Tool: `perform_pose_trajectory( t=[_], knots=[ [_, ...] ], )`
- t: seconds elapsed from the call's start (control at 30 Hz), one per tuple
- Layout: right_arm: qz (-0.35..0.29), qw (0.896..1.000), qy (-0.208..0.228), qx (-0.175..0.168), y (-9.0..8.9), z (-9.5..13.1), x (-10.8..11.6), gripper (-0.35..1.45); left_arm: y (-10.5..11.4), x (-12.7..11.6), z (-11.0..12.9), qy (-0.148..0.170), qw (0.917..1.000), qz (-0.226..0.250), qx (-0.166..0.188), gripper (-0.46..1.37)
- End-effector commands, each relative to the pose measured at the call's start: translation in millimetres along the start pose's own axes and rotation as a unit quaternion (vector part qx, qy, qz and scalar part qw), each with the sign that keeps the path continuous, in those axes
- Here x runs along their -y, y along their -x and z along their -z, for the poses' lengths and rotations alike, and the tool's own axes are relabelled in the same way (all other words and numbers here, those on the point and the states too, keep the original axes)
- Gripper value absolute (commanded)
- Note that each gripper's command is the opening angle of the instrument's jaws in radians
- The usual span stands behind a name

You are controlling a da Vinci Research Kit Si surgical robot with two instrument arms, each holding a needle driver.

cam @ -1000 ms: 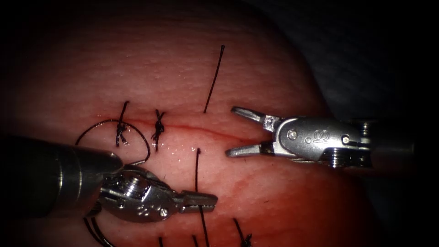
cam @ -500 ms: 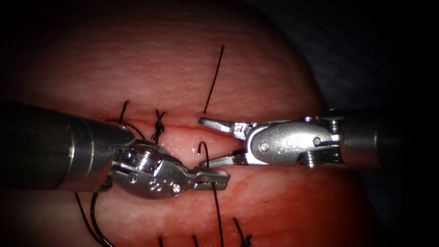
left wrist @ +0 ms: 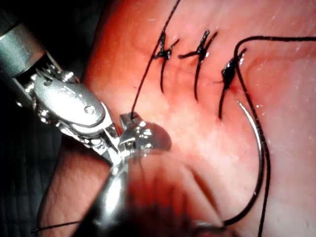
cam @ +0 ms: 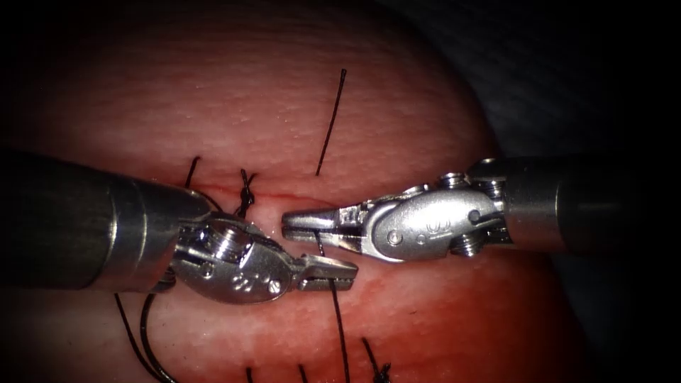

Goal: Wound Closure
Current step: With the right hand, handoff more suture to the left hand

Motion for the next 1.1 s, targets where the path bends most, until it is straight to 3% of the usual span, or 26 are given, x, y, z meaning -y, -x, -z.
perform_pose_trajectory(
  t=[0.03,0.17,0.33,0.73,1.1],
  knots=[
    [0.001,1.000,0.001,0.001,0.0,-0.1,0.0,-0.35,0.0,0.1,0.0,0.001,1.0000,0.000,0.000,-0.04],
    [0.001,1.000,0.002,0.025,0.4,0.0,-0.1,-0.35,0.0,0.1,0.1,-0.004,1.0000,0.006,-0.002,0.67],
    [0.000,0.999,0.008,0.048,1.5,0.0,-0.9,-0.35,-0.2,-0.5,0.2,-0.018,0.9998,0.007,-0.009,1.08],
    [-0.010,0.997,0.026,0.066,5.7,-0.4,-4.1,-0.35,-0.8,-3.4,2.8,-0.014,0.9996,-0.013,-0.022,1.04],
    [-0.019,0.996,0.032,0.076,7.7,-0.7,-6.3,-0.35,-2.5,-4.0,2.5,-0.037,0.9981,-0.034,-0.036,0.97]
  ],
)
